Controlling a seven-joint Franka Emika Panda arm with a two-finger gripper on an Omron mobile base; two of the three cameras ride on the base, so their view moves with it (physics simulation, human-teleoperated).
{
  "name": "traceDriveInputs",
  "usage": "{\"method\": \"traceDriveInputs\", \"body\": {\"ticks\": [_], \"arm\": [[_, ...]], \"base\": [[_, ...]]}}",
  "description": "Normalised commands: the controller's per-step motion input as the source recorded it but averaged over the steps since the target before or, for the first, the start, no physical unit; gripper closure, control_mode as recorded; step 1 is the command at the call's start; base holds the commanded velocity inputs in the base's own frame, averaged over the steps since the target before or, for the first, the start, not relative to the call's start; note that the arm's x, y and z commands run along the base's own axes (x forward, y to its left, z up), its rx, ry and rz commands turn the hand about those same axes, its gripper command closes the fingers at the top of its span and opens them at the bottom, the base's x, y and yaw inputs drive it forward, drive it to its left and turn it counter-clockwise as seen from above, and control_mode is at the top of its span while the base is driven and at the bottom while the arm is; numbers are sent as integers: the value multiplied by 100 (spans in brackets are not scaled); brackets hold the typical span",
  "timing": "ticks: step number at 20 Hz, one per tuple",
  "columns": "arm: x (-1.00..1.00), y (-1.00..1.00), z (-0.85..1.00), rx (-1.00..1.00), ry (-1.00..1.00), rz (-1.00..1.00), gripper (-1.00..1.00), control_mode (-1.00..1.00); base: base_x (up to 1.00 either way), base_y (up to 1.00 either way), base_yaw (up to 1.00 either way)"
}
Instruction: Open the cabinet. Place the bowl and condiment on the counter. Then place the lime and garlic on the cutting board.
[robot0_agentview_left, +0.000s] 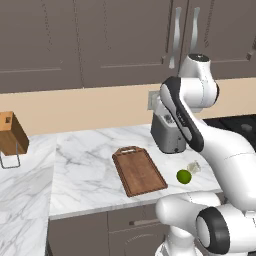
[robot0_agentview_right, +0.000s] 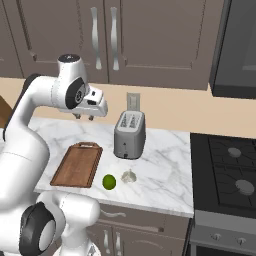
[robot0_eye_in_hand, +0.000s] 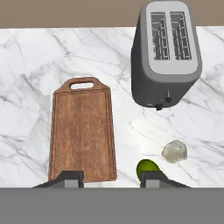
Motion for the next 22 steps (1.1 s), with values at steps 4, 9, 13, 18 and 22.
{"method": "traceDriveInputs", "body": {"ticks": [4, 9, 13, 18, 22], "arm": [[-3, 0, 0, 0, -1, 0, -100, -100], [-12, -19, 24, 0, -31, -4, -100, -100], [-3, -27, 83, 0, -57, -17, -100, -100], [1, -43, 86, 7, -44, -9, -100, -100], [-2, -59, 84, 16, -27, -3, -100, -100]], "base": [[0, 0, 0], [0, 0, 0], [0, 0, 0], [0, 0, 0], [0, 0, 0]]}}
